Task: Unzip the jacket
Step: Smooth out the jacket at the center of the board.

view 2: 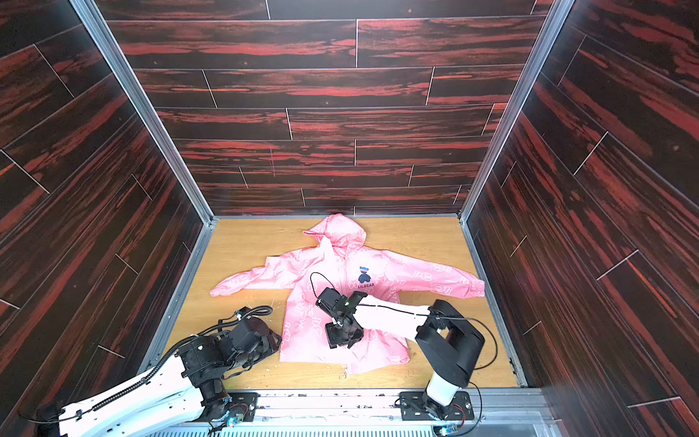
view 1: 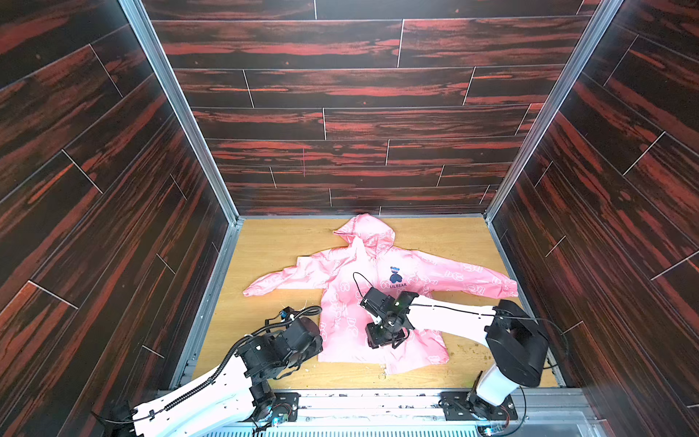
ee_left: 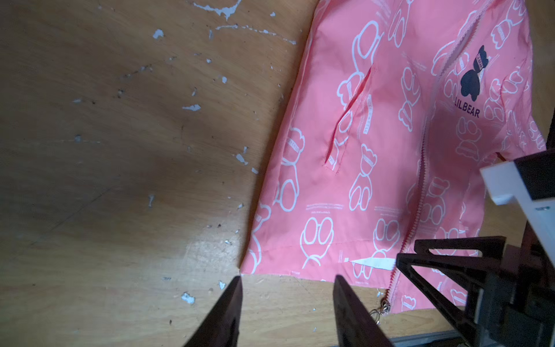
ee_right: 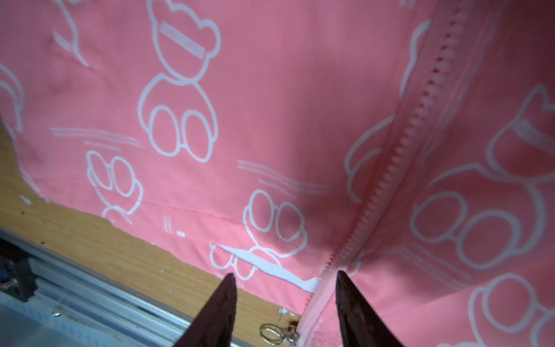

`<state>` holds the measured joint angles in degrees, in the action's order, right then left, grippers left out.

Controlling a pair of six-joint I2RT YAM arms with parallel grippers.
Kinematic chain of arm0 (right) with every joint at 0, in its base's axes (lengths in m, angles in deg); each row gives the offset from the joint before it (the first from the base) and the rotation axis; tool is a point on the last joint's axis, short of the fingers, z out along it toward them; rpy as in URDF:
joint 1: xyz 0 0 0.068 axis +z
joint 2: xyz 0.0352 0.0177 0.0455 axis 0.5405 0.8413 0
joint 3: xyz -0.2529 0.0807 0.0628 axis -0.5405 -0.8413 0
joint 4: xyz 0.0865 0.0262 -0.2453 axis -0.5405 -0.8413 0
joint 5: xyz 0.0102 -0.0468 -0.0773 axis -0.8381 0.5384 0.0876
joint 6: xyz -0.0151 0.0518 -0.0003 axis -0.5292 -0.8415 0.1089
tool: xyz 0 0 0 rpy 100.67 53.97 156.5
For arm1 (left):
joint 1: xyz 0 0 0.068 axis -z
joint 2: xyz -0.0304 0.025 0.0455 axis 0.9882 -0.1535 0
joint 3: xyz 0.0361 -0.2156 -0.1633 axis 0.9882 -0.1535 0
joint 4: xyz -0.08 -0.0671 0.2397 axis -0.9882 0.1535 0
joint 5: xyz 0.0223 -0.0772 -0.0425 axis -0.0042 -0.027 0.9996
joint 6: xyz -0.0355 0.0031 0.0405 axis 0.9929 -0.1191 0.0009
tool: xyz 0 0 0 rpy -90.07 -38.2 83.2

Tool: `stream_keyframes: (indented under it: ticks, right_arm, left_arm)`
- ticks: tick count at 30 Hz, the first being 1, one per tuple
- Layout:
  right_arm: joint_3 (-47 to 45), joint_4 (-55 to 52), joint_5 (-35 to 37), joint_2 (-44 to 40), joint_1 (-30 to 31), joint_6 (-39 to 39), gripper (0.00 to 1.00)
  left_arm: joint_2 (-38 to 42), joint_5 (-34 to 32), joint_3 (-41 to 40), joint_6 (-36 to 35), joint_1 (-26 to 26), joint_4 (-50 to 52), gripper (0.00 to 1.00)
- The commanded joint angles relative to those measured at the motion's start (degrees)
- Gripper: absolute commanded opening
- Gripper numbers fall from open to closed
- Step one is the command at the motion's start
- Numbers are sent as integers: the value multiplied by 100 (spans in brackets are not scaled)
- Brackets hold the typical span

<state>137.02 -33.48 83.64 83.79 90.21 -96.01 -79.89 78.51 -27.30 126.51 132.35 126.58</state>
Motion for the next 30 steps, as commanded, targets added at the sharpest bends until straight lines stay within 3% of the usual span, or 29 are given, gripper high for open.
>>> stream_keyframes:
  ticks: [1,14,25,30]
  right_arm:
    - [20,101,132,174,58,-76,54]
    - [466,-162,339,593,113,136,45]
    - [484,-456,693,835,113,-59,44]
    - [441,-412,618,882,113,-41,32]
  left_arm:
    - [116,-153,-99,137,17,98,49]
    - [153,-70,-242,183,15,1,47]
    - [153,-35,-278,183,17,-30,45]
    - [148,-35,-278,174,19,-23,44]
